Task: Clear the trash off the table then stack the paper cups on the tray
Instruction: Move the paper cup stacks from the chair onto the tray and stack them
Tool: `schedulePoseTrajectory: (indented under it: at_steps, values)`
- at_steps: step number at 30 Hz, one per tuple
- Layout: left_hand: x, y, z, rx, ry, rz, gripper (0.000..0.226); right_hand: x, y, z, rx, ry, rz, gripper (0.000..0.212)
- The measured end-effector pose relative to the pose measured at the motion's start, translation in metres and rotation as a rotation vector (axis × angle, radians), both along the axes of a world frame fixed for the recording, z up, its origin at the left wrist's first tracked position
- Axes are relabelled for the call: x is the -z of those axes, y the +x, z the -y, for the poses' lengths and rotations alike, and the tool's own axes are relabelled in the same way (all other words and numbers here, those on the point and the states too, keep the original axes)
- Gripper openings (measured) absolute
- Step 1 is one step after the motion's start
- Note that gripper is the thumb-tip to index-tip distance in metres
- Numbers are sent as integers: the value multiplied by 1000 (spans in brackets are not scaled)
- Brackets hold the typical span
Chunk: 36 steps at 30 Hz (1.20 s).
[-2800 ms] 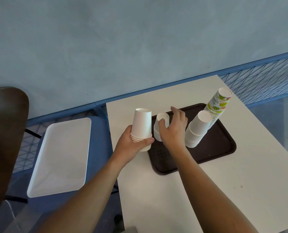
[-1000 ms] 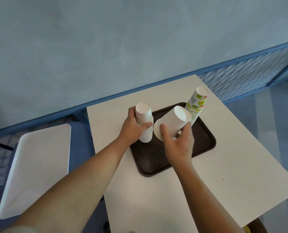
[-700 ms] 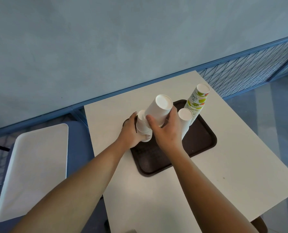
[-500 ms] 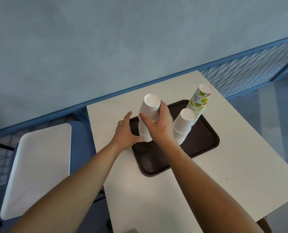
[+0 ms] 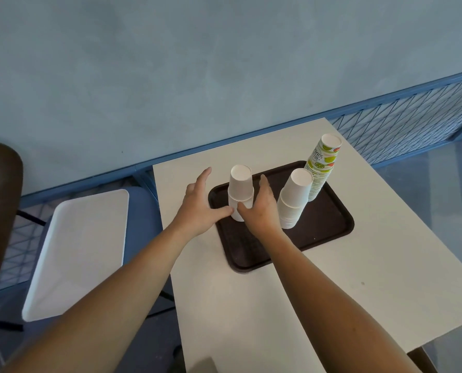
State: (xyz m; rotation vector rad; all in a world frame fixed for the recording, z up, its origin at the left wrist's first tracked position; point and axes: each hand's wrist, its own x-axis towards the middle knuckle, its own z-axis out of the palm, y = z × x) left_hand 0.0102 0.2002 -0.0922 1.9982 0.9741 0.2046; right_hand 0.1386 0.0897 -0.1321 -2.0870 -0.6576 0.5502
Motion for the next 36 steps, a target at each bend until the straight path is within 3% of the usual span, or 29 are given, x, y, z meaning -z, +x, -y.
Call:
schedulePoseTrajectory:
  at_steps: [8, 14, 22, 30, 36]
  values:
    - [-26, -20, 36, -38, 126, 184, 87, -21, -21, 48, 27, 218, 212, 38]
    - [-37, -18, 37, 16, 151, 230, 81, -59, -11, 64, -19, 298, 416, 26]
    - [-61, 14, 31, 137, 248, 154, 76, -92, 29, 77, 104, 140, 695, 39]
    - [-52, 56, 32, 153, 342, 10, 84, -89, 78, 95, -164, -114, 541, 75]
    - [-23, 87, 32, 59, 346, -215, 76, -65, 116, 97, -361, -142, 461, 80]
